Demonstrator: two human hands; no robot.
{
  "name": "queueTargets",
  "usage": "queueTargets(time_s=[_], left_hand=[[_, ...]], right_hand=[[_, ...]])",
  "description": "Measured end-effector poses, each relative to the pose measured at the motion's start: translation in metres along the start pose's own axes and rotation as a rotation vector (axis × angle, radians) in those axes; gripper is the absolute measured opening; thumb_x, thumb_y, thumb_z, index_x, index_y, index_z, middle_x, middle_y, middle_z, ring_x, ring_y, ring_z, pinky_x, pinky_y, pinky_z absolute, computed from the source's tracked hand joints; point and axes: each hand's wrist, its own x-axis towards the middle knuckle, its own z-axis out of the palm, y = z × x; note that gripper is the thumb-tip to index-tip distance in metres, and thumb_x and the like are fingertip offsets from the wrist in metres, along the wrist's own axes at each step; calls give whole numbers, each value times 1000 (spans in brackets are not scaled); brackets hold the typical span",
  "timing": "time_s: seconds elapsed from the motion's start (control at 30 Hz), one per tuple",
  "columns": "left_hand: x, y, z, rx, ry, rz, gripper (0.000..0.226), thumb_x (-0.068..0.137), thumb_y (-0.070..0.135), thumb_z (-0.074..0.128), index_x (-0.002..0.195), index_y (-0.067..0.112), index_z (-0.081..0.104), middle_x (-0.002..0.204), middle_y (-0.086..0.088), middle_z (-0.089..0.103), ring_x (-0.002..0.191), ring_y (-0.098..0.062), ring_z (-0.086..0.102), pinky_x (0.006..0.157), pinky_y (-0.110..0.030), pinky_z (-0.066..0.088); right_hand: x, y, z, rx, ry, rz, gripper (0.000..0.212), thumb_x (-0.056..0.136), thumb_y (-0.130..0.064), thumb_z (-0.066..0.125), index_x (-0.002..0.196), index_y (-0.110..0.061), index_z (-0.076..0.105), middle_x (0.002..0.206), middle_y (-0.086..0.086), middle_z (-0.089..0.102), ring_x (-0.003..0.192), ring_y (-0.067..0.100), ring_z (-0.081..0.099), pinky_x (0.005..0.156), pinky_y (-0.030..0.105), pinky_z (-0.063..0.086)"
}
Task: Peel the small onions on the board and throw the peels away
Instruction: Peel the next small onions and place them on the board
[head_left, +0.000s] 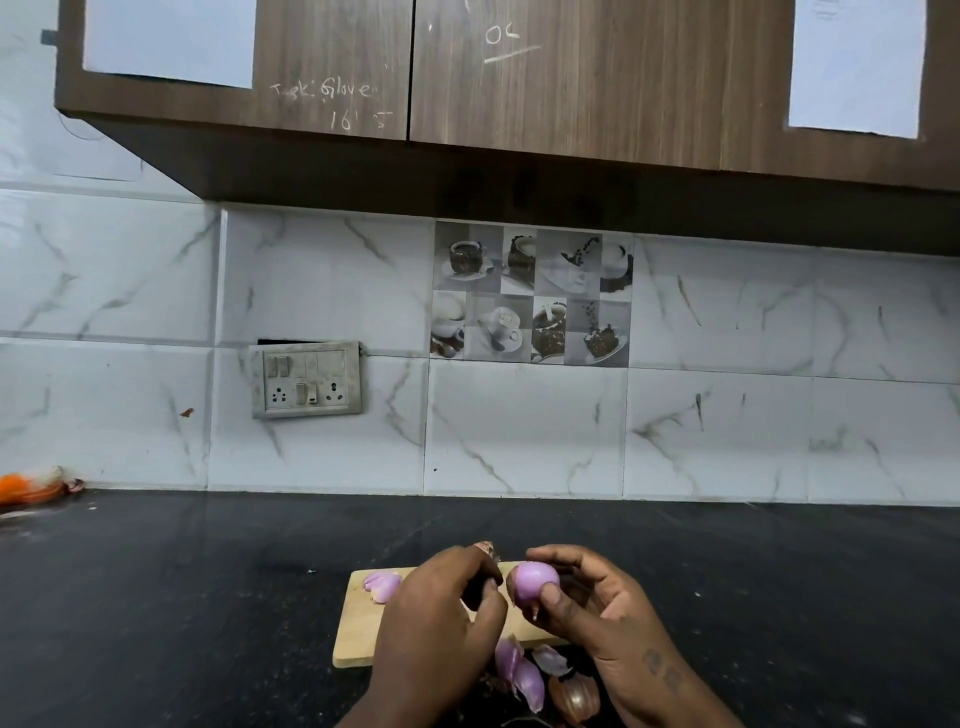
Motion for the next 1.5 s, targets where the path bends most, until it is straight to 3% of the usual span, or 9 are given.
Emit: queueTargets(time_s=[0.17,0.37,0.53,0.7,0.87,0.97,1.17,1.3,1.5], left_hand=[[-2,5,-1,-31,2,68,20,89,55,62,84,36,63,78,21,61,76,-1,63,59,-17,47],[-2,2,2,-25,-23,94,6,93,41,62,90,37,58,82,20,60,76,-1,60,61,-25,51],[-3,7,1,-64,-13,-10,16,95,35,60,83,37,50,85,18,58,69,-4,54,56,-18,39],[1,6,0,-48,34,-146,24,95,35,61,78,34,45,83,17,56,70,-3,52,58,-18,38],[1,6,0,28,13,-193,30,96,34,60,76,36,37,79,15,53,81,-1,51,57,-19,37],[1,6,-1,13,14,-188,31,95,33,61,75,35,37,77,15,52,80,-3,51,57,-18,36],[0,5,0,68,28,-115,33,93,31,62,78,38,34,75,17,47,75,-1,50,54,-19,34],[-1,4,3,119,50,-114,33,92,31,63,82,39,33,75,17,45,72,-1,47,50,-17,29],[-1,6,4,161,83,-137,30,90,32,64,81,35,35,76,14,47,65,-9,41,50,-20,26]], right_hand=[[1,0,0,15,55,-9,48,65,-31,92,106,-12,75,108,25,73,98,35,73,81,37,61],[0,-1,-1,-18,47,-14,30,76,-18,83,105,-14,76,109,22,74,100,35,74,84,39,61],[0,-5,1,55,-6,7,64,59,-40,97,112,-11,77,112,23,75,103,38,74,87,40,62],[-2,-7,4,163,-28,47,76,46,-41,102,109,-5,78,105,24,75,90,32,75,74,34,62],[-4,-10,8,222,-46,106,30,78,-12,76,107,-7,78,105,24,73,87,29,73,74,39,63],[-1,-8,5,245,3,151,21,90,-10,73,110,-7,76,106,25,69,90,30,67,78,41,63],[-3,-8,3,156,8,140,63,51,-28,100,101,-1,72,95,17,70,79,26,69,67,34,62],[-4,-9,3,123,15,159,35,68,-8,85,100,-3,74,96,20,69,76,27,69,66,35,62],[-7,-15,10,110,-50,166,31,71,-12,80,101,-5,75,91,16,73,70,26,71,61,32,60]])
